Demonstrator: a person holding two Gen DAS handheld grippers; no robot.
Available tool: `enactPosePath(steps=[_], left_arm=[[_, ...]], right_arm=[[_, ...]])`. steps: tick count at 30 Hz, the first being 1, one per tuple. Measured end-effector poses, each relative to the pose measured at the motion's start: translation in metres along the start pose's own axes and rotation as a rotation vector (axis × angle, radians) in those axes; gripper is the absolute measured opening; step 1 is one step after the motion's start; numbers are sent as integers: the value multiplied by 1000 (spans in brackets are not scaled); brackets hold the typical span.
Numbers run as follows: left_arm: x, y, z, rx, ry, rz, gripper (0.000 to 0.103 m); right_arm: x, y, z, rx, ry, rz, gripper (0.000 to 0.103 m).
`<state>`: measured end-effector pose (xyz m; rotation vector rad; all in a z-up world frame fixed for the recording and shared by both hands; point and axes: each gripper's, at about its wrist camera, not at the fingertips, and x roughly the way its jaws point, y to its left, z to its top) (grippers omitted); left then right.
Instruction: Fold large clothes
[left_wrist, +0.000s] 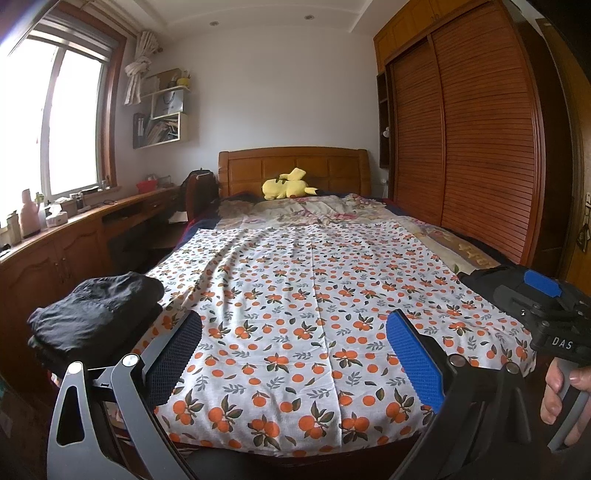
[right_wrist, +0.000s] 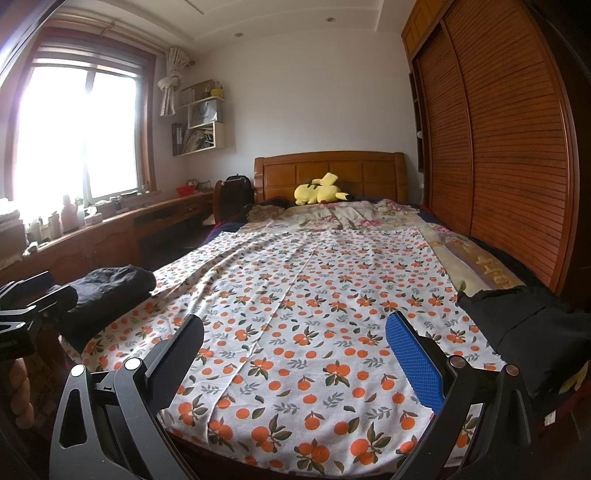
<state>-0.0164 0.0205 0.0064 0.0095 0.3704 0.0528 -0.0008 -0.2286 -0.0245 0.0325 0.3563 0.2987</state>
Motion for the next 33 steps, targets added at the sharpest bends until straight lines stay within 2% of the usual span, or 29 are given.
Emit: enactPosePath(steps=[33], left_arm=[[1, -4, 0, 0, -1, -2, 100]], right_arm=[[0, -1, 0, -1, 0, -1, 95]])
